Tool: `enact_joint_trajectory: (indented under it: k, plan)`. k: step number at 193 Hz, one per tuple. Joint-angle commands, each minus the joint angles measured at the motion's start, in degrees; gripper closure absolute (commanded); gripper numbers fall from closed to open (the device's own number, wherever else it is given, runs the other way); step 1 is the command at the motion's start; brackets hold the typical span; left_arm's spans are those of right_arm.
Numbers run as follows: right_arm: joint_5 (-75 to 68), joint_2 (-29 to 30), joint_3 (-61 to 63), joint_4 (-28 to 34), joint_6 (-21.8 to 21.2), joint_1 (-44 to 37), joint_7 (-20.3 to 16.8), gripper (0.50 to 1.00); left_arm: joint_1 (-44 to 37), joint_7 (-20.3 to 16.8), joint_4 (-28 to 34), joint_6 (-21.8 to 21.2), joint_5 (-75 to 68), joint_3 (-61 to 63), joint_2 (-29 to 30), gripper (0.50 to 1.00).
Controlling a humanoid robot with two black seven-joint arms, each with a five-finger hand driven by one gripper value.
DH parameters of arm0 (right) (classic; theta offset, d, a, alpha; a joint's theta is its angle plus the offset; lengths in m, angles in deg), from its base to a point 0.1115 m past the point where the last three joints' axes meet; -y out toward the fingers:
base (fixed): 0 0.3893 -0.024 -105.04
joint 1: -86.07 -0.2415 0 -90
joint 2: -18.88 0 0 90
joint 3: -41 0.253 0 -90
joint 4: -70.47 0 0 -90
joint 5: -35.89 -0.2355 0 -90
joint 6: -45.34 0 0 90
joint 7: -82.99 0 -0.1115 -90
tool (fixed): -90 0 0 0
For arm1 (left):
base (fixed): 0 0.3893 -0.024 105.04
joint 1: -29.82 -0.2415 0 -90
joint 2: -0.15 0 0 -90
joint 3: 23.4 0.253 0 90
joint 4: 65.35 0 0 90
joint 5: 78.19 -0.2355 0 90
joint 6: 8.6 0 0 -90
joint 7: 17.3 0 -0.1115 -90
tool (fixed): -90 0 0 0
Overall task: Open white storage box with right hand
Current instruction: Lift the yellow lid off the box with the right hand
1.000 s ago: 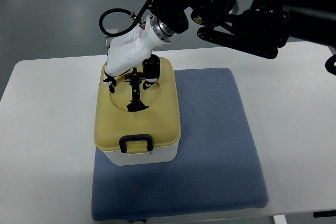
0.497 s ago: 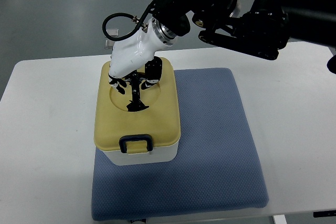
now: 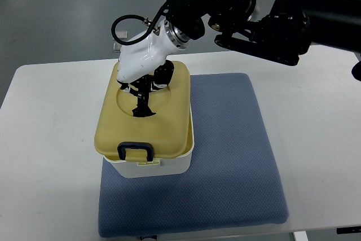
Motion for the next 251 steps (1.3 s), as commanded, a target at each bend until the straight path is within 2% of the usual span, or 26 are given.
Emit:
enact_joint_trajectory:
  k: [1,61,125,153,177,198,234,251]
  plan:
    - [0.0,0.0,-0.2,0.0,0.1,-0.4,0.0,1.000,0.0,0.0,0.0,0.0,0.0,0.0,0.0,0.500]
    - [-0.5,-0.6,0.8,-0.5,0.1,-1.2,0.0,1.000,0.0,0.0,0.0,0.0,0.0,0.0,0.0,0.500]
    - [-7.0,-2.7,4.8,-5.4,-1.3,-2.6,0.0,1.000,0.0,0.0,0.0,0.0,0.0,-0.1,0.0,0.500]
    - [-11.8,-6.0,5.6,-8.5,-4.1,-3.6,0.0,1.000,0.0,0.0,0.0,0.0,0.0,-0.1,0.0,0.500]
    - [-13.3,-7.9,5.0,-10.9,-4.5,-3.1,0.0,1.000,0.0,0.0,0.0,0.0,0.0,-0.1,0.0,0.500]
    - [-13.3,-10.6,4.2,-11.6,-4.7,-2.5,0.0,1.000,0.0,0.0,0.0,0.0,0.0,-0.1,0.0,0.500]
    - [-13.2,-15.0,2.6,-12.3,-8.1,0.2,0.0,1.000,0.0,0.0,0.0,0.0,0.0,-0.1,0.0,0.500]
    - [-12.5,-16.6,2.6,-12.3,-8.6,2.4,-2.0,1.000,0.0,0.0,0.0,0.0,0.0,-0.1,0.0,0.500]
